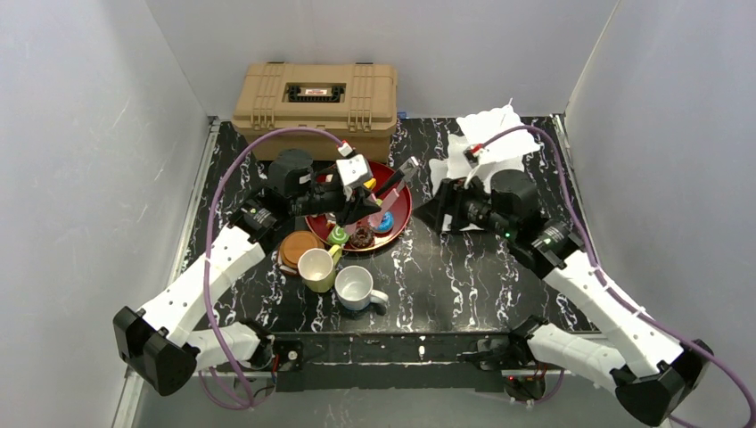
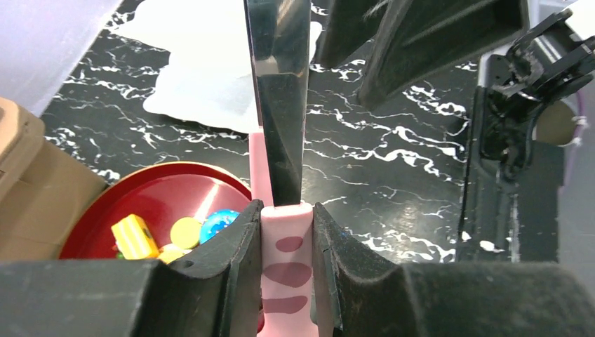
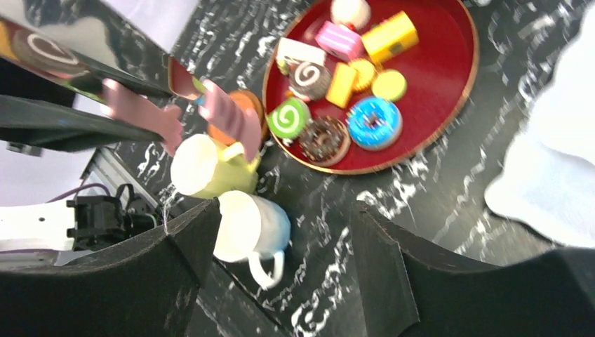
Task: Serve the afternoon tea
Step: Adjust the clamp.
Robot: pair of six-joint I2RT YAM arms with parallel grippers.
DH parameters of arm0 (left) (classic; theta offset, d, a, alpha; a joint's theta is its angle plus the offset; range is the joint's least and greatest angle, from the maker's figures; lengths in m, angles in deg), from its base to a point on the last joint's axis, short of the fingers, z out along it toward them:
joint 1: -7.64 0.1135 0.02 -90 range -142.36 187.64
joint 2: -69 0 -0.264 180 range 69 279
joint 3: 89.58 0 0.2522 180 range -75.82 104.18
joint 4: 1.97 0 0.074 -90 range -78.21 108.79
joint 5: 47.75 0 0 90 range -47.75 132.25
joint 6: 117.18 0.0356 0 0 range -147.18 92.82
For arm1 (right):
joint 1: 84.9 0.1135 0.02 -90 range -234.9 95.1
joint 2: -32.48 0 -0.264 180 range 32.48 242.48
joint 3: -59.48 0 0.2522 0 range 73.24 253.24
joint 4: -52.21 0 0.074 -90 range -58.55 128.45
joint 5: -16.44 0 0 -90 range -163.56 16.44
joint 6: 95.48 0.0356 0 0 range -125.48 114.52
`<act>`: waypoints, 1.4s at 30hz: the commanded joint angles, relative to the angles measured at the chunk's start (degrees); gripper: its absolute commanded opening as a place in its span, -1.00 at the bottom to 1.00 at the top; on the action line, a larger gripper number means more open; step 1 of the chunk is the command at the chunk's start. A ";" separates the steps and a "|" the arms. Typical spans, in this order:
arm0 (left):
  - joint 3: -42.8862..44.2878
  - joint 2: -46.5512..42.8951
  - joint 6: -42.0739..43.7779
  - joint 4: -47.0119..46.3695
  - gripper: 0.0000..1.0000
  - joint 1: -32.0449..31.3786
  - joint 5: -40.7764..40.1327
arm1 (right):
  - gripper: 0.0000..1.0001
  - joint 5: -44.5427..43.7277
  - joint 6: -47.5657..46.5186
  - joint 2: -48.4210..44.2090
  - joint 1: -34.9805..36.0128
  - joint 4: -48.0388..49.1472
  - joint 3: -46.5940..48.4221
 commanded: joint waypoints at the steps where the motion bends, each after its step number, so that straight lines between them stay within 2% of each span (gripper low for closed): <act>1: 1.39 -0.87 -6.37 -1.43 -1.00 0.38 3.49 | 0.52 -6.35 -2.60 3.28 7.74 14.77 1.79; 5: 1.40 0.02 -9.98 -2.20 -1.00 1.36 3.67 | 0.49 -11.64 -5.06 7.21 13.62 17.56 3.15; 11: 2.40 0.96 -15.91 -3.31 -1.00 2.78 6.46 | 0.06 -23.85 -7.88 8.86 19.57 24.08 2.06; 15: 2.23 0.51 -18.84 -3.33 -1.00 3.30 9.08 | -0.04 -29.81 -10.34 10.56 21.95 26.91 1.84; 20: 1.27 -0.45 -17.56 -1.59 -1.00 3.30 9.66 | -0.27 -33.05 -13.25 14.00 23.75 26.71 2.95; 22: 1.05 -0.97 -15.42 -0.86 -1.00 3.30 9.36 | -0.26 -34.15 -14.17 14.49 24.43 26.61 2.61; 24: 0.71 -1.44 -14.62 -0.60 -1.00 3.38 9.43 | -0.11 -35.75 -14.37 14.43 24.88 26.51 2.01; 26: 0.33 -1.85 -14.29 -0.84 -1.00 3.47 9.89 | -0.04 -36.20 -14.15 13.89 25.04 27.19 1.03; 28: 0.05 -1.94 -14.64 -1.27 -1.00 3.47 10.43 | -0.09 -36.14 -13.99 13.22 25.05 28.63 -0.09; 30: 0.18 -1.53 -14.79 -0.78 -1.00 3.47 11.17 | -0.26 -36.32 -14.44 12.67 25.21 29.03 -0.38; 31: 0.31 -1.38 -14.57 -0.15 -0.86 3.47 11.59 | -0.34 -36.78 -14.94 12.50 25.41 28.81 -0.30; 32: 0.70 -1.12 -14.15 0.68 -0.50 3.47 12.03 | -0.45 -37.10 -15.58 12.18 25.48 28.61 -0.13; 33: 1.00 -0.99 -13.75 1.82 -0.25 3.47 12.39 | -0.52 -37.05 -16.25 11.84 25.49 28.60 -0.33; 35: 1.27 -1.57 -12.72 2.84 0.06 3.47 13.67 | -0.61 -36.44 -18.37 11.13 25.49 29.06 -0.83; 39: 2.90 -2.23 -6.94 8.62 0.36 3.47 17.10 | -0.70 -36.58 -22.38 10.89 25.49 28.85 -0.62; 42: 4.37 -1.78 -2.13 13.21 0.40 3.47 12.76 | -0.72 -38.37 -23.60 12.01 25.49 29.70 -0.44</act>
